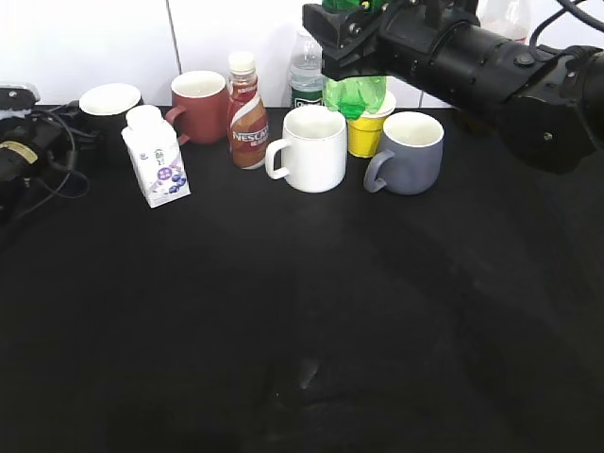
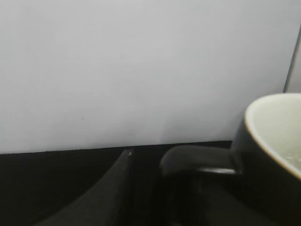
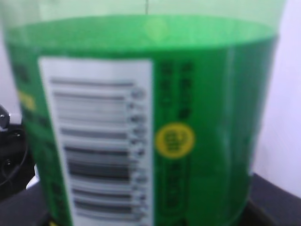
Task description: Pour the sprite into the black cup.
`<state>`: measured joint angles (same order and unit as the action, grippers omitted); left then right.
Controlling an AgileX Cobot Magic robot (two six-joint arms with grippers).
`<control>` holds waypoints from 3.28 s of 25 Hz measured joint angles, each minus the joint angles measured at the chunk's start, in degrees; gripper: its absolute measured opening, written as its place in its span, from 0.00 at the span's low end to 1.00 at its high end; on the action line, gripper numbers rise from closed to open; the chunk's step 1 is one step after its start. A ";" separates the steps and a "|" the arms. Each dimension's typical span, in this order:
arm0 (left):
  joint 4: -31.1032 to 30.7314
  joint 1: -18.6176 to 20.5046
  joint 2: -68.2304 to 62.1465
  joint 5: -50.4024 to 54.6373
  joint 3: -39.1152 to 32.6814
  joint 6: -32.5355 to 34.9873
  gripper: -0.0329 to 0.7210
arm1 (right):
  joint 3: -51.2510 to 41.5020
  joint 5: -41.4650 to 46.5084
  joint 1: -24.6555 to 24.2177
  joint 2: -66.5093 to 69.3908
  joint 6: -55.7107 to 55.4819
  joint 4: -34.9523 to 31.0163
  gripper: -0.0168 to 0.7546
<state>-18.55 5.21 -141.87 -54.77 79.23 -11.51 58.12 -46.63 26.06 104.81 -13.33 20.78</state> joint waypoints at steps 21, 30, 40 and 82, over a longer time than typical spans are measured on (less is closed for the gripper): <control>4.93 -13.38 61.63 21.75 -42.95 5.66 0.49 | -4.08 -20.46 -27.20 19.58 6.59 -5.44 0.60; 4.81 -15.34 63.32 26.22 -43.35 5.66 0.49 | 11.93 -20.94 -27.20 34.56 7.52 -3.73 0.60; 4.81 -15.34 63.32 23.61 -43.35 5.66 0.49 | 8.55 -21.89 -27.20 32.97 7.52 -1.59 0.74; 21.93 -21.14 129.28 121.49 -44.82 15.76 0.52 | -25.04 106.23 1.78 -85.74 10.29 -19.66 0.78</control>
<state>3.39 -15.92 -12.58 66.72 34.41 4.26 33.08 59.60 27.85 19.07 -3.04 1.12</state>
